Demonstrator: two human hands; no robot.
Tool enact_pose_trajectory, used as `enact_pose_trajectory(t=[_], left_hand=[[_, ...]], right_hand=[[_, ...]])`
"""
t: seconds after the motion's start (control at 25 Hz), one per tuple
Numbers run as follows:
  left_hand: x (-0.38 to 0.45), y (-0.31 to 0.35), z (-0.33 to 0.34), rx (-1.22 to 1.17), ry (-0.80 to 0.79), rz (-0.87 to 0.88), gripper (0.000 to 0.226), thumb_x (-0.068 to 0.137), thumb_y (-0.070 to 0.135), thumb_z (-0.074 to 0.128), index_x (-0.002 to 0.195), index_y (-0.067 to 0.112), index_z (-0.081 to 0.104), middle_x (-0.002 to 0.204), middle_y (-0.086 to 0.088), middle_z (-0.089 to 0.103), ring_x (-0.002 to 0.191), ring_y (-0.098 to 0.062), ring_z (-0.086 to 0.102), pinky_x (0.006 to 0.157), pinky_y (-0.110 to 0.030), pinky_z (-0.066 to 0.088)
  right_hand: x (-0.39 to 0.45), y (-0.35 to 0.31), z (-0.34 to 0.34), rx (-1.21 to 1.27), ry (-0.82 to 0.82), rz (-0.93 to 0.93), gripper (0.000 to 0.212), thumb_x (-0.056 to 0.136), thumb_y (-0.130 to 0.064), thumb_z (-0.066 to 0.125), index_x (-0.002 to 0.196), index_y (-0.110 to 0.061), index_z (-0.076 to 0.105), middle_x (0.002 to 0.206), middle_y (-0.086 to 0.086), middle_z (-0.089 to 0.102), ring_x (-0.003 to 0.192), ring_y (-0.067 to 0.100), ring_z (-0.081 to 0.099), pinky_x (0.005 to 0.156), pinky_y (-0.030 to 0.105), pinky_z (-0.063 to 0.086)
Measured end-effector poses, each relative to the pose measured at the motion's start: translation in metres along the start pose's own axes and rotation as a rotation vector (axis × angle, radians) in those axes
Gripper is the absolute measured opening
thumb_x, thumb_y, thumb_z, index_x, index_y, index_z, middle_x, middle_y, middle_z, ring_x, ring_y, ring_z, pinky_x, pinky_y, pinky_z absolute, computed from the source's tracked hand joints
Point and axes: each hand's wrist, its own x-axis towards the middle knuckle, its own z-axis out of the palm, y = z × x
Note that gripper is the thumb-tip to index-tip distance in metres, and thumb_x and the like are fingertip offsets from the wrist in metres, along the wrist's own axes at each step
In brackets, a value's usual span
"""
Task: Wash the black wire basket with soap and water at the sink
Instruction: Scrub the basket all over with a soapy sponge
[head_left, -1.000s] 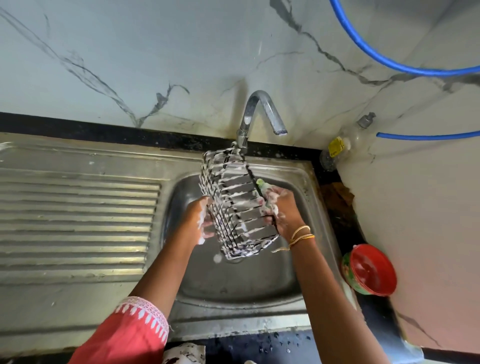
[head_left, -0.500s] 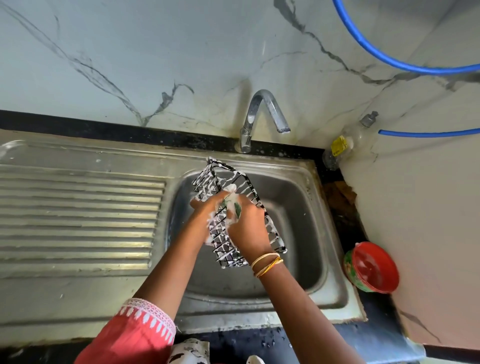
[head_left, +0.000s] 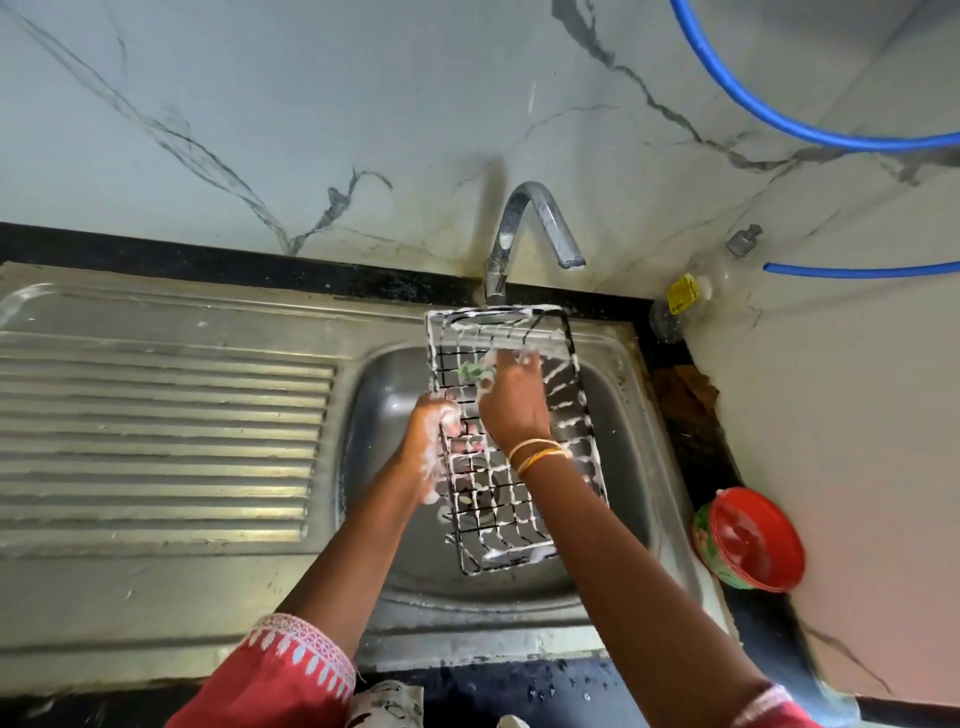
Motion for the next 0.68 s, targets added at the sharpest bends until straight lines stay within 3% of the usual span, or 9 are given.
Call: enact_pose_trajectory(t=[0.08, 0.2, 0.28, 0.36, 0.4, 0.48, 0.52, 0.6, 0.68], left_hand=[[-0.004, -0.002, 0.003, 0.045, -0.043, 0.039, 0.083, 0.051, 0.016, 0.045, 0.133, 0.005, 0.043, 0.076, -0.010, 0.053, 0.078, -0.030, 0.062, 0.084, -0.048, 0.049], [-0.015, -0.001, 0.003, 0.104, -0.111, 0.011, 0.064, 0.079, 0.009, 0.041, 0.141, -0.003, 0.033, 0.055, -0.004, 0.053, 0.046, -0.015, 0.065, 0.054, -0.022, 0.045], [-0.017, -0.003, 0.003, 0.083, -0.085, 0.026, 0.044, 0.089, -0.005, 0.026, 0.129, 0.000, 0.045, 0.039, 0.000, 0.047, 0.033, -0.008, 0.056, 0.052, -0.018, 0.042], [-0.011, -0.002, 0.003, 0.057, -0.044, 0.013, 0.027, 0.090, -0.009, 0.025, 0.088, 0.004, 0.049, 0.032, 0.005, 0.041, 0.028, -0.004, 0.047, 0.056, -0.020, 0.037], [-0.006, -0.003, 0.003, 0.061, -0.024, 0.019, 0.032, 0.089, -0.012, 0.026, 0.068, 0.005, 0.042, 0.030, 0.007, 0.036, 0.025, -0.003, 0.040, 0.049, -0.018, 0.034], [-0.006, -0.005, 0.002, 0.116, -0.029, 0.001, 0.045, 0.088, -0.015, 0.027, 0.051, 0.008, 0.034, 0.030, 0.008, 0.031, 0.022, -0.002, 0.032, 0.035, -0.016, 0.029], [-0.007, -0.008, 0.000, 0.130, -0.021, -0.019, 0.047, 0.090, -0.012, 0.028, 0.049, 0.008, 0.039, 0.031, 0.008, 0.036, 0.023, -0.003, 0.036, 0.038, -0.019, 0.032], [-0.008, -0.013, -0.004, 0.082, -0.062, -0.048, 0.034, 0.094, 0.002, 0.031, 0.068, 0.009, 0.052, 0.048, 0.000, 0.055, 0.038, -0.010, 0.056, 0.057, -0.028, 0.043], [-0.008, -0.012, -0.005, 0.050, -0.081, -0.032, 0.019, 0.090, 0.007, 0.037, 0.083, 0.009, 0.054, 0.064, -0.005, 0.058, 0.056, -0.022, 0.058, 0.068, -0.036, 0.045]], right_hand=[[0.007, 0.005, 0.004, -0.064, 0.283, -0.017, 0.024, 0.075, 0.007, 0.060, 0.097, 0.000, 0.066, 0.105, 0.026, 0.063, 0.100, 0.039, 0.059, 0.080, 0.042, 0.055], [0.008, 0.007, 0.001, 0.161, 0.479, 0.122, 0.030, 0.072, 0.011, 0.055, 0.094, -0.001, 0.071, 0.097, 0.022, 0.068, 0.089, 0.034, 0.065, 0.071, 0.033, 0.054], [0.007, 0.001, 0.000, 0.296, 0.428, 0.247, 0.033, 0.079, 0.008, 0.053, 0.104, -0.003, 0.071, 0.103, 0.018, 0.070, 0.092, 0.030, 0.066, 0.080, 0.029, 0.052], [0.001, -0.008, 0.003, 0.264, 0.313, 0.153, 0.030, 0.081, 0.005, 0.052, 0.102, -0.007, 0.071, 0.096, 0.012, 0.071, 0.082, 0.025, 0.067, 0.078, 0.026, 0.052], [-0.005, -0.011, 0.007, 0.201, 0.233, 0.069, 0.026, 0.081, 0.004, 0.054, 0.098, -0.008, 0.070, 0.090, 0.010, 0.070, 0.074, 0.023, 0.065, 0.072, 0.023, 0.052], [-0.015, -0.014, 0.015, 0.127, 0.100, -0.052, 0.024, 0.078, 0.003, 0.061, 0.098, -0.007, 0.069, 0.086, 0.011, 0.070, 0.071, 0.025, 0.064, 0.066, 0.018, 0.044], [-0.016, -0.012, 0.017, 0.113, 0.043, -0.073, 0.025, 0.077, 0.001, 0.063, 0.100, -0.008, 0.070, 0.087, 0.012, 0.071, 0.074, 0.026, 0.066, 0.068, 0.019, 0.046], [-0.015, -0.003, 0.016, 0.057, -0.071, -0.078, 0.023, 0.083, -0.004, 0.061, 0.102, -0.012, 0.070, 0.088, 0.008, 0.072, 0.071, 0.022, 0.065, 0.069, 0.019, 0.053], [-0.027, 0.008, 0.013, 0.005, -0.173, -0.158, 0.020, 0.087, -0.005, 0.057, 0.099, -0.014, 0.070, 0.089, 0.001, 0.069, 0.065, 0.011, 0.059, 0.058, 0.007, 0.044]])
